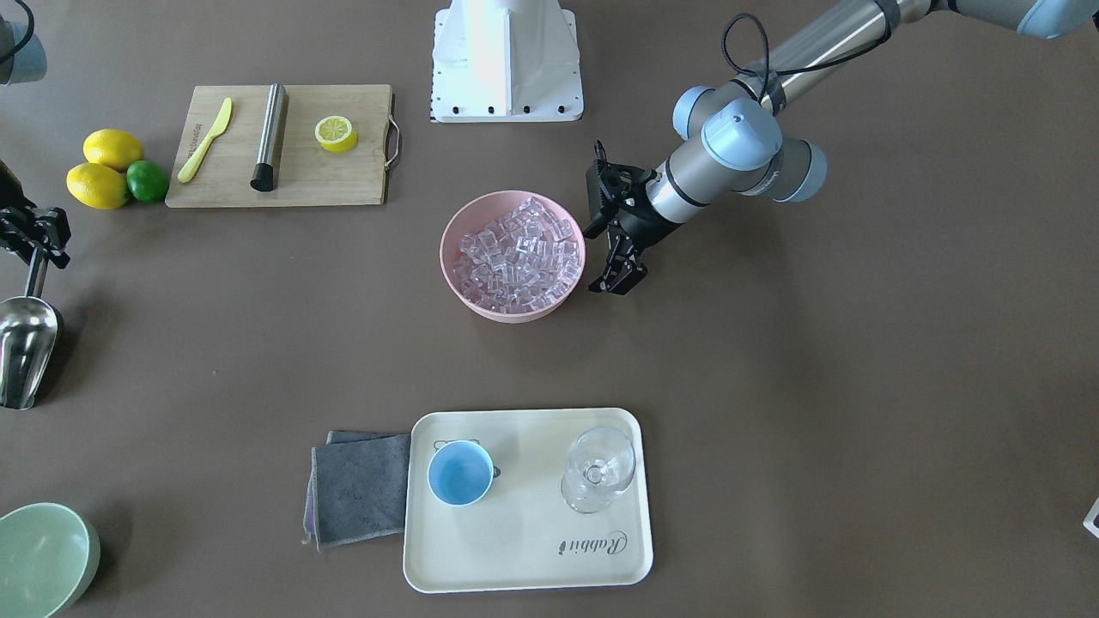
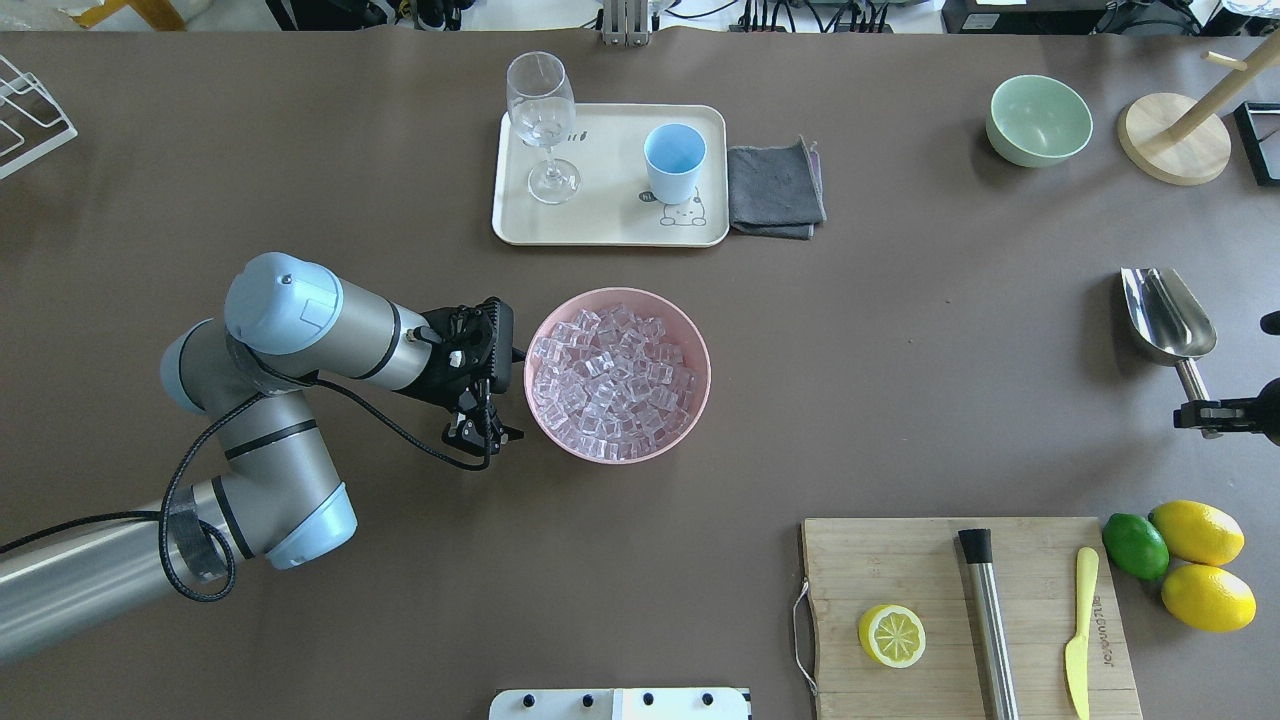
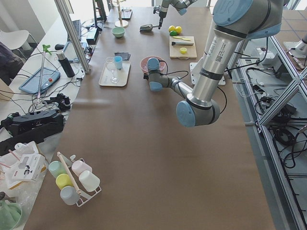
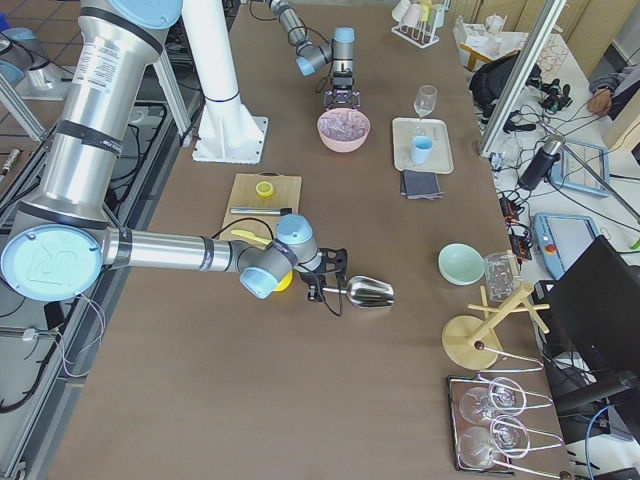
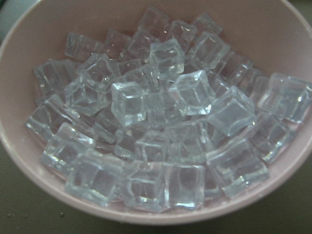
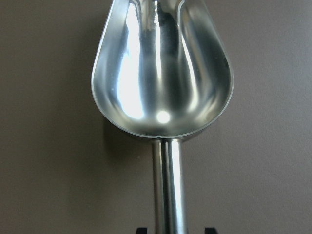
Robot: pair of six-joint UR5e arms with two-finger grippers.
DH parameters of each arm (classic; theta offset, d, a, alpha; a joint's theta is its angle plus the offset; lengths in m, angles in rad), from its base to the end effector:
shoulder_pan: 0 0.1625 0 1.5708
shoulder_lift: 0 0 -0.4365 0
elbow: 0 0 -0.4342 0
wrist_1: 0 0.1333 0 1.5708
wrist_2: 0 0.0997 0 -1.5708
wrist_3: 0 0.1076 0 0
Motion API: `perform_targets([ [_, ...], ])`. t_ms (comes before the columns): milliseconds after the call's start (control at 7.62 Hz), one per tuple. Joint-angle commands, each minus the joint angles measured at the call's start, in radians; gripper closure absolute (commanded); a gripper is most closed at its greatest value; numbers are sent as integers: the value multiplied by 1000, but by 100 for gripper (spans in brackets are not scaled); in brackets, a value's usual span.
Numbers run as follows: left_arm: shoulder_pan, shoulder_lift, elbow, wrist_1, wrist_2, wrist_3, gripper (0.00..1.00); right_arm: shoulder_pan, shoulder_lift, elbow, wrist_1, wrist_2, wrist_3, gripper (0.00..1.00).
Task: Put ice in cup with scoop
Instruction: 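Hold the pink bowl with the left gripper while the right gripper grasps the metal scoop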
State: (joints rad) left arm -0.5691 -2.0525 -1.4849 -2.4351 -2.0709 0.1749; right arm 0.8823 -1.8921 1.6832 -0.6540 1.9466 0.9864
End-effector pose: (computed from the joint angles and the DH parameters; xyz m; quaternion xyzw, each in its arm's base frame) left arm 0.5652 -0.4586 0.3159 0.4425 0.4124 0.5557 0.5703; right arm -0.1993 -0.3899 0.6779 0.0977 -0.3703 0.0727 0.9209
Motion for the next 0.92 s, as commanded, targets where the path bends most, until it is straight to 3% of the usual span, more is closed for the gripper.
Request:
perform_targets([
  [0,-2,0,0,-1,0,0,1,-2,-1,1,-1,0,1,100],
  [525,-2,3,0,-1,0,0,1,32,-19,39,-16,98,-156,100],
  [787,-2,6,0,-1,0,0,1,117,-16,157,-205,126,-315,100],
])
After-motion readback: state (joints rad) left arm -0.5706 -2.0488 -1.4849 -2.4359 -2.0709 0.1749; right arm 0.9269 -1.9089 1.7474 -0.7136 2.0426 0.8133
